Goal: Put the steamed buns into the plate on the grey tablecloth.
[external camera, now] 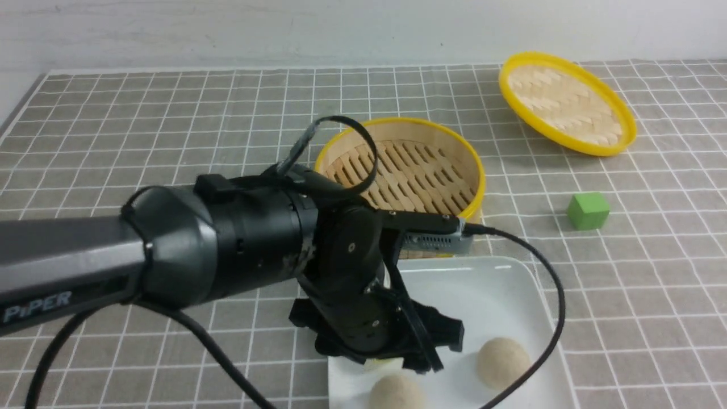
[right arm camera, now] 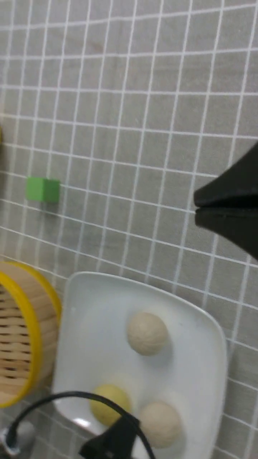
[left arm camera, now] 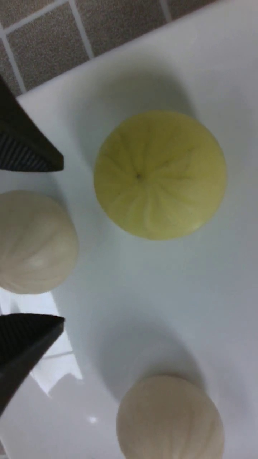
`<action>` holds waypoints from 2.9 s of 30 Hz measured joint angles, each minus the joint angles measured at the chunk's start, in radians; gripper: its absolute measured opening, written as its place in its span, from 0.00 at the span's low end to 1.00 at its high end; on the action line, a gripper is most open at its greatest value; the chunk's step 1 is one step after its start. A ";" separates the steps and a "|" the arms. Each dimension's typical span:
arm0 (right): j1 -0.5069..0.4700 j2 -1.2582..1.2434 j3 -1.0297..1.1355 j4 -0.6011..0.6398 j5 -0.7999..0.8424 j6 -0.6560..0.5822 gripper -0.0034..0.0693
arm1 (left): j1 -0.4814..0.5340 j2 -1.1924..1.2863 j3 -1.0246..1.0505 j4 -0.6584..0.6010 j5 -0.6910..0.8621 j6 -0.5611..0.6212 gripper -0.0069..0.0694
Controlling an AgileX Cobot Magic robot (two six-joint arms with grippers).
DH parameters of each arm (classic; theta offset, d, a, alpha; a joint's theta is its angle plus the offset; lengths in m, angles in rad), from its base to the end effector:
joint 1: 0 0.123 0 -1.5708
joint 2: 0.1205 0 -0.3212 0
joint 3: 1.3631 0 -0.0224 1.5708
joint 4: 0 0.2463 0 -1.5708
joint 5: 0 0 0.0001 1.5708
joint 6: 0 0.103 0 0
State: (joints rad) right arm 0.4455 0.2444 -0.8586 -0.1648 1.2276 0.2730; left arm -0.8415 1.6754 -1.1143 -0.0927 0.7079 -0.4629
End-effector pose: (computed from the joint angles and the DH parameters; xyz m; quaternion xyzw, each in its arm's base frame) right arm -0.0276 -0.0308 0.3629 -0.0598 0.8618 0.0990 0.4939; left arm 0.2220 -0.2578 0.2485 0.1562 0.9680 -0.1461 0.1314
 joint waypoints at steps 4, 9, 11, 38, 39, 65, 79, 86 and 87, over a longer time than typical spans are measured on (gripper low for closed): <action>0.000 -0.191 0.152 -0.031 -0.219 0.033 0.03 | 0.000 -0.068 -0.003 0.026 -0.004 0.000 0.82; 0.000 -0.258 0.373 -0.015 -0.548 0.040 0.03 | 0.000 -0.113 -0.003 0.057 -0.004 0.000 0.79; 0.000 -0.258 0.422 -0.008 -0.644 0.041 0.03 | 0.000 -0.119 -0.003 0.064 -0.003 0.000 0.76; 0.000 -0.258 0.512 0.006 -0.714 0.041 0.04 | 0.000 -0.144 -0.003 0.191 0.002 -0.001 0.09; -0.006 -0.258 0.555 0.018 -0.729 0.041 0.04 | 0.000 -0.155 -0.003 0.203 0.002 -0.001 0.09; -0.407 -0.258 0.875 0.022 -0.815 0.041 0.06 | 0.000 -0.685 -0.003 0.432 0.192 -0.003 0.09; -0.407 -0.258 0.875 0.022 -0.818 0.041 0.09 | 0.000 -1.148 0.468 0.435 0.030 -0.234 0.09; -0.407 -0.258 0.875 0.022 -0.818 0.041 0.09 | 0.000 -1.176 0.691 0.439 -0.382 -0.404 0.10; -0.407 -0.258 0.875 0.022 -0.818 0.041 0.09 | 0.000 -1.176 0.705 0.443 -0.403 -0.411 0.11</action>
State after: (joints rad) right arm 0.0381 -0.0140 0.0168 -0.1431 0.4098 0.3137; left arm -0.8415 0.4997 -0.4092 0.3502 0.3052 -0.8736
